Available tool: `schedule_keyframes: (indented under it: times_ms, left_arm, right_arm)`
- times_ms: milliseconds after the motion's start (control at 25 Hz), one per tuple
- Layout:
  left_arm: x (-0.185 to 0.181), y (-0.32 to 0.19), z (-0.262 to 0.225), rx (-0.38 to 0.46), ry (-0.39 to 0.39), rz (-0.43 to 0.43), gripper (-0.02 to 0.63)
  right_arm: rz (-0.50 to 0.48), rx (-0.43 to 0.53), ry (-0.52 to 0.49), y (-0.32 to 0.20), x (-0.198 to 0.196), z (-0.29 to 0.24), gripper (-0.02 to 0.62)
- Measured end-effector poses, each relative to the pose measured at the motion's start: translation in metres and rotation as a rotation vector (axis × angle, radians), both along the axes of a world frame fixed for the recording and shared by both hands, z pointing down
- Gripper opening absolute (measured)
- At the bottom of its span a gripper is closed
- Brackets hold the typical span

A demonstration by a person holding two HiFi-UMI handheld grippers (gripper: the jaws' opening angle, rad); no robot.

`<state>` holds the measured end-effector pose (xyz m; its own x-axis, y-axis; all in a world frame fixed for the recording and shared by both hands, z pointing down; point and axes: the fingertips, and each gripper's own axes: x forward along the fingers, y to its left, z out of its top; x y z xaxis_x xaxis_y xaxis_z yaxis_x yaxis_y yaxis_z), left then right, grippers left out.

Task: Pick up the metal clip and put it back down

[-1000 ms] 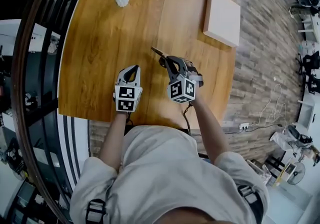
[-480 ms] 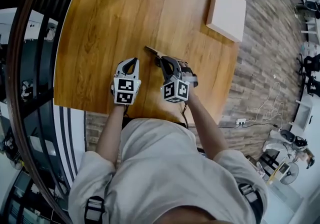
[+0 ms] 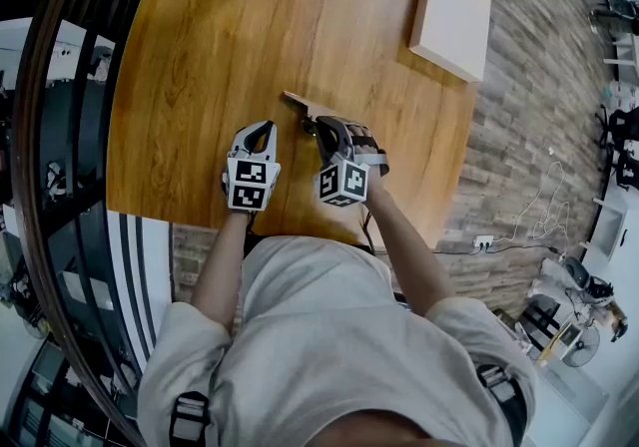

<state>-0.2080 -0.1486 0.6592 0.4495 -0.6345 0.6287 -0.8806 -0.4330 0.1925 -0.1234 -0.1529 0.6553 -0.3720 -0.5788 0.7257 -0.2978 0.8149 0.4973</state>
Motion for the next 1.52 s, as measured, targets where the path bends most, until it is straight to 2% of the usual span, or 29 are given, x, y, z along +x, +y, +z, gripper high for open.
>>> schedule_keyframes:
  times_ms: [480,560,640,760,840,960,1000,1040,1080,1200,1400,1520]
  left_arm:
    - [0.015,0.014,0.013,-0.042,0.013,-0.011,0.025]
    - [0.019,0.017,0.013,-0.045,0.013,-0.005,0.025]
    - [0.023,0.019,0.013,-0.05,0.014,-0.001,0.025]
    - [0.028,0.021,0.01,-0.055,0.021,0.007,0.025]
    - [0.036,0.029,0.006,-0.059,0.025,0.014,0.025]
    - [0.053,0.045,0.004,-0.066,0.019,0.028,0.025]
    - [0.059,0.047,0.004,-0.064,0.02,0.033,0.025]
    - [0.066,0.046,0.003,-0.058,0.025,0.037,0.025]
    - [0.072,0.045,0.001,-0.053,0.035,0.037,0.025]
    - [0.09,0.046,-0.013,-0.044,0.075,0.034,0.025]
    - [0.126,0.042,-0.058,0.013,0.135,0.065,0.025]
    - [0.145,0.031,-0.093,0.073,0.17,0.085,0.025]
  right_arm:
    - [-0.02,-0.049,0.001,0.011,0.002,0.021,0.046]
    - [-0.015,-0.065,-0.005,0.013,0.004,0.025,0.082]
    - [0.002,-0.074,-0.015,0.014,0.009,0.026,0.149]
    - [0.049,-0.073,-0.054,0.016,0.018,0.019,0.169]
    - [0.097,-0.116,-0.122,0.028,0.026,0.013,0.169]
    - [0.239,-0.293,-0.334,0.053,0.039,0.005,0.165]
    - [0.308,-0.332,-0.417,0.056,0.046,0.001,0.13]
    - [0.38,-0.355,-0.494,0.056,0.053,-0.004,0.048]
    - [0.446,-0.364,-0.553,0.055,0.062,-0.008,0.038]
    - [0.555,-0.321,-0.602,0.057,0.087,-0.019,0.028]
    - [0.548,-0.151,-0.543,0.053,0.124,-0.057,0.026]
    - [0.577,-0.07,-0.599,0.046,0.14,-0.091,0.026]
